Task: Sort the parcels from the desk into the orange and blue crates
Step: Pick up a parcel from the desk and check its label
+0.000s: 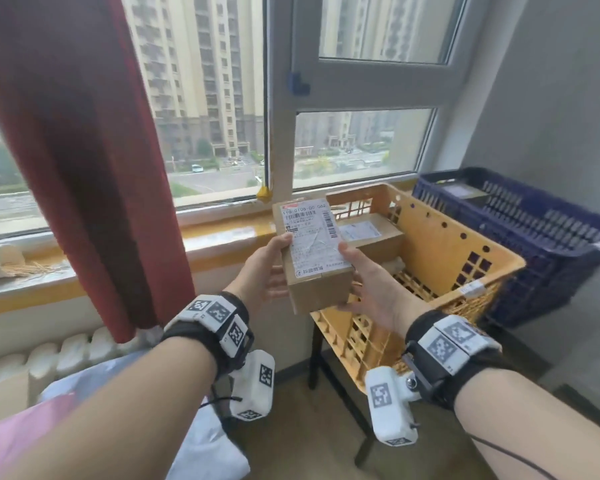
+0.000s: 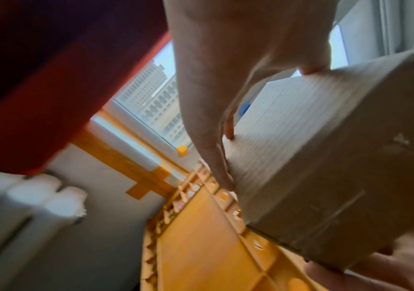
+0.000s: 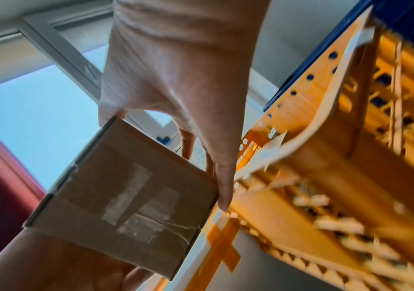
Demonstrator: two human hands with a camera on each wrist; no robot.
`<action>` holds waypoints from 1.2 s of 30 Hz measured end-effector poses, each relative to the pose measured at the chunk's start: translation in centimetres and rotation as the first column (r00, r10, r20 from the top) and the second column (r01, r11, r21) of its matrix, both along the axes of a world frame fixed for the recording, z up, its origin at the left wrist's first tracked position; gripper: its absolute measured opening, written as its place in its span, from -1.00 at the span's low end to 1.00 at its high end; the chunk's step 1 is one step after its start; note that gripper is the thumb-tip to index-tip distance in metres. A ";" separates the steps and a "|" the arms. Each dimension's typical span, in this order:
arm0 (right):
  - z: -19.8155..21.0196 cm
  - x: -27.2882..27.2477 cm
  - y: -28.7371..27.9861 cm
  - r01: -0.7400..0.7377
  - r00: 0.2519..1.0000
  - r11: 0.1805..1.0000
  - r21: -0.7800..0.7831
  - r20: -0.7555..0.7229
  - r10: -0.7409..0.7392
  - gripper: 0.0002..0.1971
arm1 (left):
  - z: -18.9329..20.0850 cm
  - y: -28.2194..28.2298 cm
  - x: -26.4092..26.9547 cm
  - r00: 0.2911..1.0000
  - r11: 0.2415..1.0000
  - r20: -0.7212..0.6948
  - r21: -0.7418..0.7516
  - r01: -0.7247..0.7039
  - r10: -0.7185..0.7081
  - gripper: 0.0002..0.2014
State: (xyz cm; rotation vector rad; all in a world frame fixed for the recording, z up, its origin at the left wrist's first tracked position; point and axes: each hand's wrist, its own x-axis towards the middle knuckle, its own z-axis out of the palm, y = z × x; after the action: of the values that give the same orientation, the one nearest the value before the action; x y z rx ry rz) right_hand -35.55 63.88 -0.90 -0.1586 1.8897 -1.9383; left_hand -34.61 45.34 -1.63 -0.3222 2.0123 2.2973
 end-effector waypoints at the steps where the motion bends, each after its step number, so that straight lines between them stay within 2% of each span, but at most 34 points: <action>1: 0.5 -0.5 1.5 0.009 1.000 1.000 -0.005 -0.014 -0.009 -0.60 | 0.5 1.5 -0.8 1.000 1.000 -0.003 -0.008 0.011 -0.012 -0.62; 4: 1.4 -2.2 6.1 0.051 0.997 0.999 0.000 -0.056 -0.051 -0.45 | 1.8 5.9 -3.3 0.999 0.999 -0.004 -0.008 0.032 -0.032 -0.67; 9: 2.4 -5.1 13.3 0.101 0.989 0.995 0.019 -0.109 -0.098 -0.16 | 2.7 12.8 -7.1 0.997 0.997 -0.015 -0.023 0.074 -0.075 -0.58; 10: 2.6 -5.5 14.7 0.116 0.987 0.993 0.020 -0.111 -0.113 -0.20 | 2.7 14.2 -7.8 0.997 0.996 -0.019 -0.024 0.080 -0.081 -0.58; 14: 3.1 -6.6 20.1 0.180 0.978 0.983 0.024 -0.114 -0.176 -0.60 | 3.1 20.1 -10.1 0.991 0.991 -0.037 -0.028 0.129 -0.130 -0.62; 17: 3.6 -7.6 23.8 0.250 0.964 0.968 0.000 -0.095 -0.249 -0.81 | 3.7 24.0 -12.0 0.984 0.984 -0.037 -0.052 0.172 -0.174 -0.49; 21: 3.9 -9.2 28.0 0.337 0.938 0.941 -0.039 -0.073 -0.339 -0.78 | 4.6 28.6 -14.6 0.974 0.971 -0.017 -0.075 0.225 -0.227 -0.36; 25: 3.9 -10.7 32.0 0.405 0.910 0.914 -0.032 -0.085 -0.406 -0.73 | 5.0 32.7 -17.1 0.952 0.951 -0.008 -0.065 0.304 -0.305 -0.45; 29: 4.1 -12.2 35.9 0.444 0.892 0.896 0.004 -0.100 -0.442 -0.69 | 4.9 36.8 -19.7 0.938 0.937 0.006 -0.055 0.345 -0.345 -0.36; 33: 4.5 -14.5 39.3 0.487 0.868 0.873 0.004 -0.112 -0.484 -0.72 | 4.9 40.7 -22.8 0.930 0.930 0.011 -0.033 0.367 -0.367 -0.39; 36: 4.6 -17.0 41.7 0.495 0.862 0.869 -0.006 -0.119 -0.492 -0.55 | 5.2 43.4 -25.7 0.922 0.921 0.018 -0.036 0.388 -0.388 -0.39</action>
State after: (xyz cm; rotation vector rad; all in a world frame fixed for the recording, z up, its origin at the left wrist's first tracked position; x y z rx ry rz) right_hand -52.54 105.61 3.70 0.2557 2.1924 -2.2688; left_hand -60.28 88.78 3.53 0.0633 1.9090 2.0086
